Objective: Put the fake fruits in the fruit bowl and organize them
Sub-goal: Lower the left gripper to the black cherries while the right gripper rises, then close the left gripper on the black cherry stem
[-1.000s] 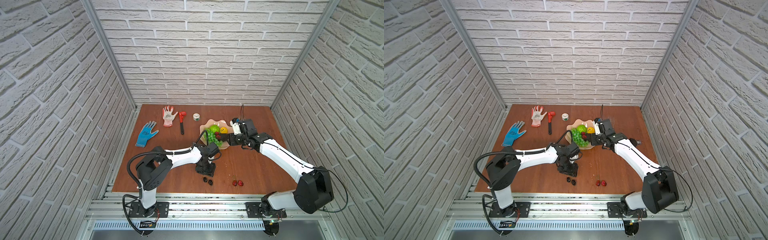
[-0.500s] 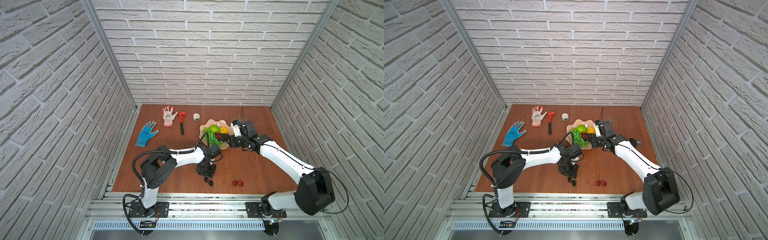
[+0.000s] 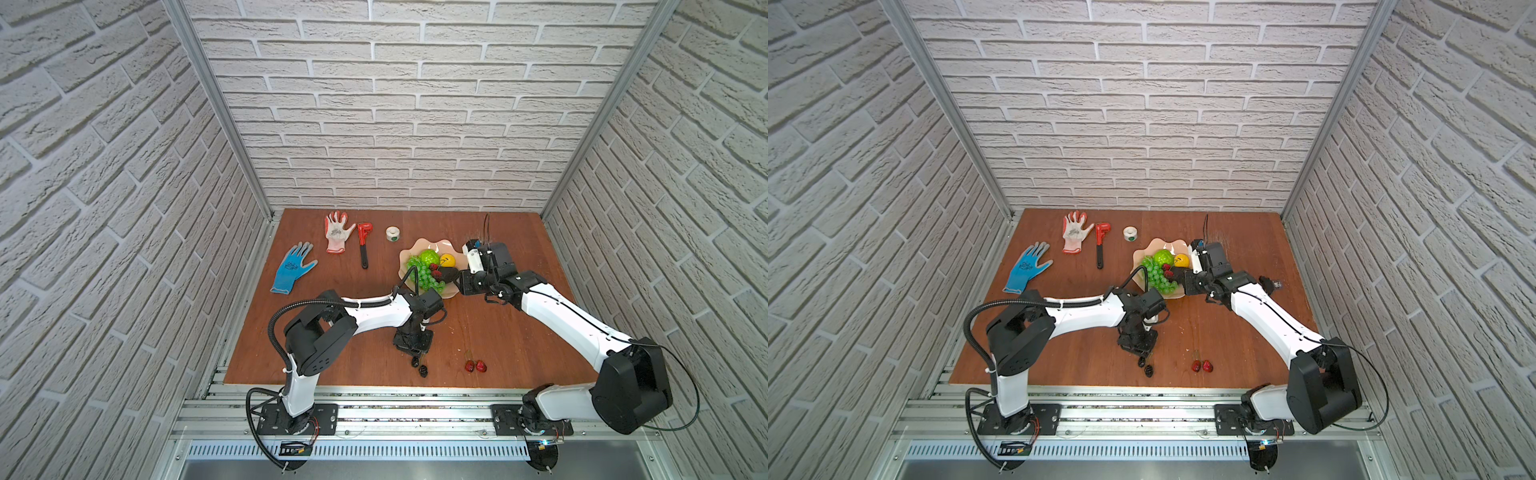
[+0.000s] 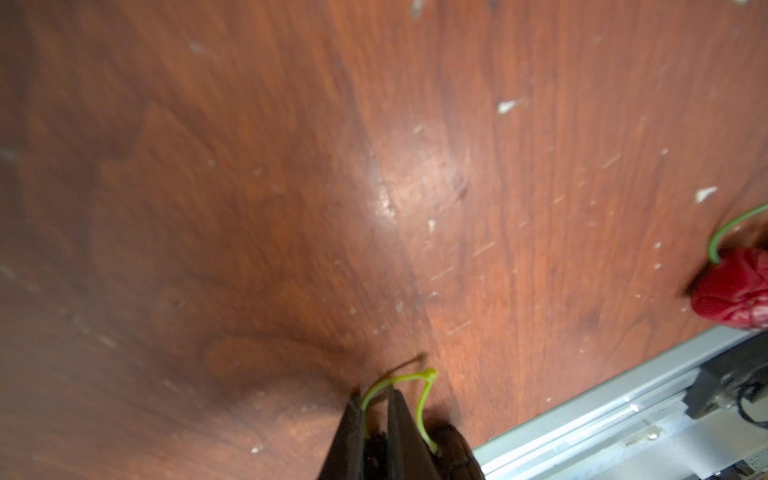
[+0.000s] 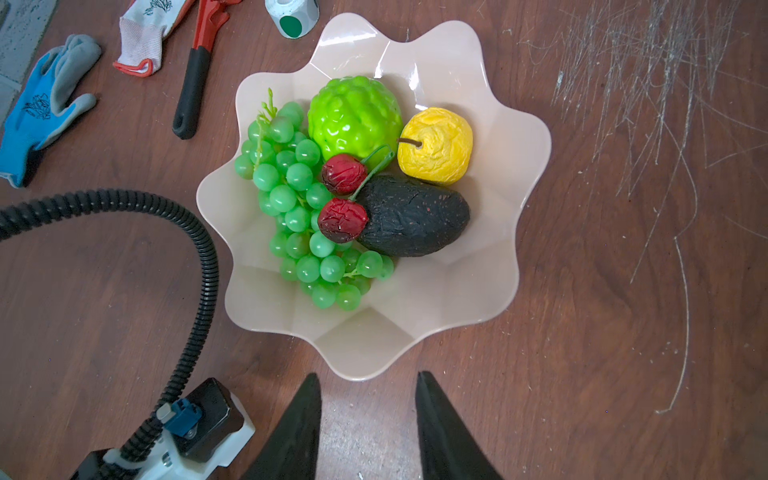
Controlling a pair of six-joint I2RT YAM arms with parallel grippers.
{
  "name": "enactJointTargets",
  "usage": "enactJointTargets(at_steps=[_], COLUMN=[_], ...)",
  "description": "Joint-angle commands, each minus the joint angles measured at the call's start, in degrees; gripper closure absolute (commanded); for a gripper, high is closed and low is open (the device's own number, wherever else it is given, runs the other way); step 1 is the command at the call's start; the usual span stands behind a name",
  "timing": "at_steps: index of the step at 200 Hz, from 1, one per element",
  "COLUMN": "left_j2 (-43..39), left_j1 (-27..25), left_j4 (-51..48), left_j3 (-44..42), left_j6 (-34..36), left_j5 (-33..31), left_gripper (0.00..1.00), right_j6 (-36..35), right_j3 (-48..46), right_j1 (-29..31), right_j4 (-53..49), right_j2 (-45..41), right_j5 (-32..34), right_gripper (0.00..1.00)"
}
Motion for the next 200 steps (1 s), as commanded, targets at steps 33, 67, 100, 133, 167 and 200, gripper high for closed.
enactJointTargets(at_steps=[33,67,100,133,167,200], left_j2=[-1.88,-6.60,-8.99,-9.47,-5.96,-3.17], left_j1=[-0.30,0.65,1.43,1.91,1.59,0.30], left_j4=[1.79,3.74,5.06,6.00,4.76,1.85], left_j3=[-2.11,-4.06,-4.29,-4.80,-2.43,0.30], left_j6=[0.38,0.47,0.55,0.69,1.32,1.77], left_j5=[-1.44,-1.93,-1.95,-0.75,0.66,-1.14], left_gripper=[0.99,1.00,1.00,0.96,0.71,0.60], right_j6=[-0.11,0.23,0.67,0.60,0.73,0.65], right_j3=[-0.74,-0.52,-0.22,0.27,0.82,0.89], right_j1=[-0.13,-0.13,-0.13,-0.13,-0.13,-0.12], right_j4=[2.32,2.32,2.14,1.71,1.44,1.35], right_j2=[-2.15,-2.39,-2.21,-1.78,-1.50,-1.61], right_j5=[0.23,0.13,-0.20,-0.45,-0.62,-0.78], right_gripper=[0.60,0.60,0.60,0.60,0.60,0.60])
